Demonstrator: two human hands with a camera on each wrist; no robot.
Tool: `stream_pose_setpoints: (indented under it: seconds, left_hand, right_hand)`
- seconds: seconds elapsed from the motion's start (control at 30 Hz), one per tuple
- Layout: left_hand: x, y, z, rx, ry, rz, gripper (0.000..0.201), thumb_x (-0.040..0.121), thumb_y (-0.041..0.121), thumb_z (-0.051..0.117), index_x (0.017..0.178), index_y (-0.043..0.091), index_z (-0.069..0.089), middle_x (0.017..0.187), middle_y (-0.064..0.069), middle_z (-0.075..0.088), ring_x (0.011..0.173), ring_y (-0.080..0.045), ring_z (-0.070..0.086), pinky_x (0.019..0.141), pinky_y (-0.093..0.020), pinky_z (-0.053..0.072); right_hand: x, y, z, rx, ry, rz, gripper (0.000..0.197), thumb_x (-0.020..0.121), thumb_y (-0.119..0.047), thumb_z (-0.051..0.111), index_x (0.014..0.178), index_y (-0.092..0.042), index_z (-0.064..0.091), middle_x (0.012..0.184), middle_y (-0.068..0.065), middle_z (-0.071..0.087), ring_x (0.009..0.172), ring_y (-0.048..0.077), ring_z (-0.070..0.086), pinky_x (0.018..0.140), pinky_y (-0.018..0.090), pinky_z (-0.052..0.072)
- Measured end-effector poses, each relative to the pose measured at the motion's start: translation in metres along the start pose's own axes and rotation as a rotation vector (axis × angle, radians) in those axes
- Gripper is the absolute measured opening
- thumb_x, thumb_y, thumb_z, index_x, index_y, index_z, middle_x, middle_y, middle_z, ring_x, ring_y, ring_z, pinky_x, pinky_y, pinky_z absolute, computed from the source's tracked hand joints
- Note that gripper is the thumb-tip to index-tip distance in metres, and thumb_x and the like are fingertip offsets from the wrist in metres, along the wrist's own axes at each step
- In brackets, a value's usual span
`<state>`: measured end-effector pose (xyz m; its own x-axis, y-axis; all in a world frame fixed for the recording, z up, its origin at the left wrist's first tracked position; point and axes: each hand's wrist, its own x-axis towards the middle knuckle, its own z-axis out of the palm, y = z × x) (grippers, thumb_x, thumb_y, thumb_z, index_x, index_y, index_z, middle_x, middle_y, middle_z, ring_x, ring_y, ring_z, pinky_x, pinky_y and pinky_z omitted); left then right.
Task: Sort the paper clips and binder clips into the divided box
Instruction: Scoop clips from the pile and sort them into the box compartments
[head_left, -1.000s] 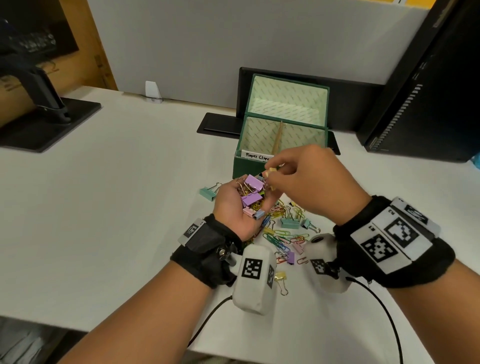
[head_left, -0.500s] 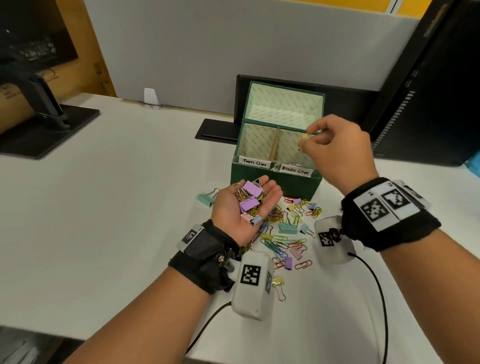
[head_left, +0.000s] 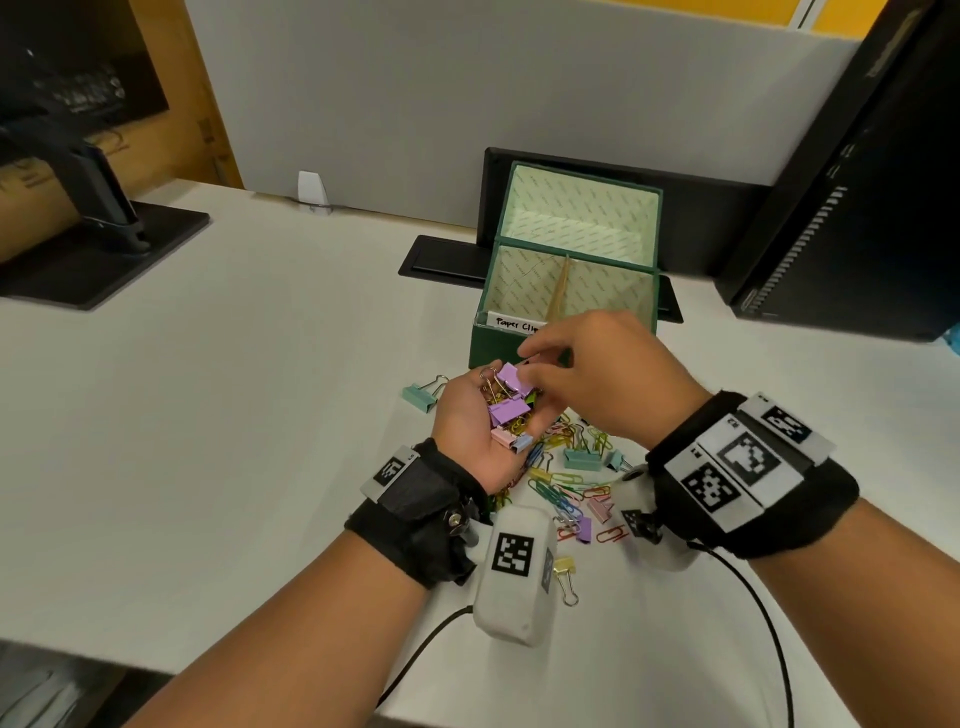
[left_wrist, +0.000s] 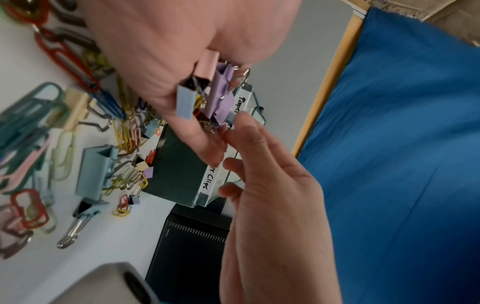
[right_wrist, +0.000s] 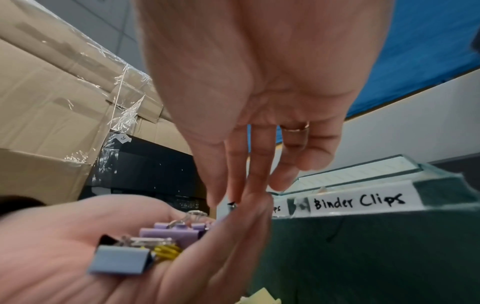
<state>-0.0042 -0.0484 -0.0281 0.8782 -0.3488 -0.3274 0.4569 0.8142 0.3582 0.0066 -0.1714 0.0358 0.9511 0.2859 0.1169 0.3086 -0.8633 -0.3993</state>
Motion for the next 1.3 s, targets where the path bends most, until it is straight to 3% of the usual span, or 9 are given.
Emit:
stream_pose_setpoints:
  seconds: [0.1, 0.3, 0.4, 0.5, 0.7, 0.8, 0.93, 1.07, 1.3]
  left_hand:
    - [-0.001, 0.0, -0.001, 0.009, 0.004, -0.015, 0.06, 0.099, 0.02, 0.031, 0.063, -0.001, 0.074, 0.073, -0.015, 0.07, 0.059, -0.022, 0.067, 0.091, -0.029, 0.038]
    - [-0.001, -0.001, -0.001, 0.058, 0.032, -0.032, 0.053, 0.097, 0.02, 0.033, 0.076, -0.005, 0.075, 0.086, -0.02, 0.069, 0.084, -0.028, 0.059, 0.114, -0.039, 0.022]
    - [-0.001, -0.001, -0.001, 0.06, 0.03, -0.032, 0.051, 0.098, 0.021, 0.034, 0.079, -0.003, 0.074, 0.083, -0.019, 0.068, 0.08, -0.027, 0.061, 0.105, -0.037, 0.036]
    - [-0.001, 0.001, 0.001, 0.0, 0.033, -0.038, 0.045, 0.1, 0.023, 0.033, 0.106, -0.009, 0.063, 0.099, -0.025, 0.068, 0.085, -0.035, 0.068, 0.088, -0.042, 0.052]
    - [0.0, 0.001, 0.002, -0.074, 0.047, -0.06, 0.044, 0.101, 0.025, 0.036, 0.102, -0.01, 0.062, 0.095, -0.026, 0.07, 0.074, -0.037, 0.071, 0.075, -0.05, 0.054]
    - [0.0, 0.001, 0.001, -0.089, 0.042, -0.071, 0.045, 0.101, 0.026, 0.036, 0.1, -0.01, 0.063, 0.096, -0.026, 0.07, 0.075, -0.037, 0.071, 0.077, -0.05, 0.053]
    - [0.002, 0.002, 0.0, -0.088, 0.04, -0.069, 0.046, 0.101, 0.026, 0.036, 0.1, -0.011, 0.063, 0.096, -0.026, 0.07, 0.075, -0.036, 0.071, 0.076, -0.05, 0.054]
    - [0.006, 0.001, -0.002, -0.064, 0.048, -0.051, 0.044, 0.101, 0.024, 0.035, 0.102, -0.011, 0.062, 0.096, -0.027, 0.069, 0.076, -0.037, 0.071, 0.075, -0.048, 0.056]
    - [0.004, -0.001, -0.004, 0.051, 0.023, 0.013, 0.033, 0.096, 0.018, 0.035, 0.086, 0.005, 0.063, 0.071, -0.011, 0.066, 0.053, -0.017, 0.063, 0.066, -0.028, 0.049]
  right_hand:
    - [0.001, 0.0, 0.0, -0.075, -0.006, 0.002, 0.013, 0.086, -0.033, 0.066, 0.096, -0.031, 0.074, 0.088, -0.01, 0.071, 0.085, 0.011, 0.065, 0.079, 0.034, 0.054]
    - [-0.004, 0.0, -0.003, -0.023, 0.08, 0.034, 0.006, 0.082, -0.028, 0.068, 0.085, -0.029, 0.073, 0.079, -0.011, 0.071, 0.077, 0.007, 0.065, 0.073, 0.032, 0.056]
    - [-0.006, 0.001, -0.003, 0.077, 0.152, 0.061, 0.007, 0.078, -0.025, 0.071, 0.084, -0.029, 0.073, 0.076, -0.013, 0.07, 0.073, 0.002, 0.064, 0.068, 0.023, 0.055]
    - [-0.003, 0.005, -0.012, 0.192, 0.289, 0.063, 0.006, 0.079, -0.024, 0.073, 0.084, -0.025, 0.074, 0.073, -0.015, 0.067, 0.069, -0.002, 0.061, 0.07, 0.019, 0.052]
    - [0.015, 0.026, -0.041, 0.215, 0.581, 0.109, 0.006, 0.081, -0.022, 0.07, 0.087, -0.023, 0.073, 0.074, -0.014, 0.066, 0.066, -0.001, 0.059, 0.069, 0.02, 0.052]
    - [0.019, 0.04, -0.038, 0.045, 0.429, 0.17, 0.009, 0.086, -0.024, 0.068, 0.091, -0.022, 0.075, 0.086, -0.009, 0.071, 0.073, 0.001, 0.059, 0.072, 0.017, 0.047]
    - [0.012, 0.043, -0.023, -0.093, 0.26, 0.215, 0.016, 0.089, -0.031, 0.063, 0.091, -0.025, 0.077, 0.101, -0.004, 0.073, 0.097, 0.018, 0.061, 0.087, 0.035, 0.051]
    - [0.002, 0.019, -0.017, -0.008, 0.321, 0.013, 0.016, 0.09, -0.031, 0.062, 0.095, -0.025, 0.076, 0.097, -0.01, 0.071, 0.098, 0.013, 0.059, 0.092, 0.036, 0.047]
    - [-0.002, -0.002, 0.005, -0.102, -0.085, -0.117, 0.027, 0.092, -0.032, 0.059, 0.117, -0.041, 0.065, 0.099, -0.009, 0.069, 0.101, 0.017, 0.059, 0.104, 0.044, 0.035]
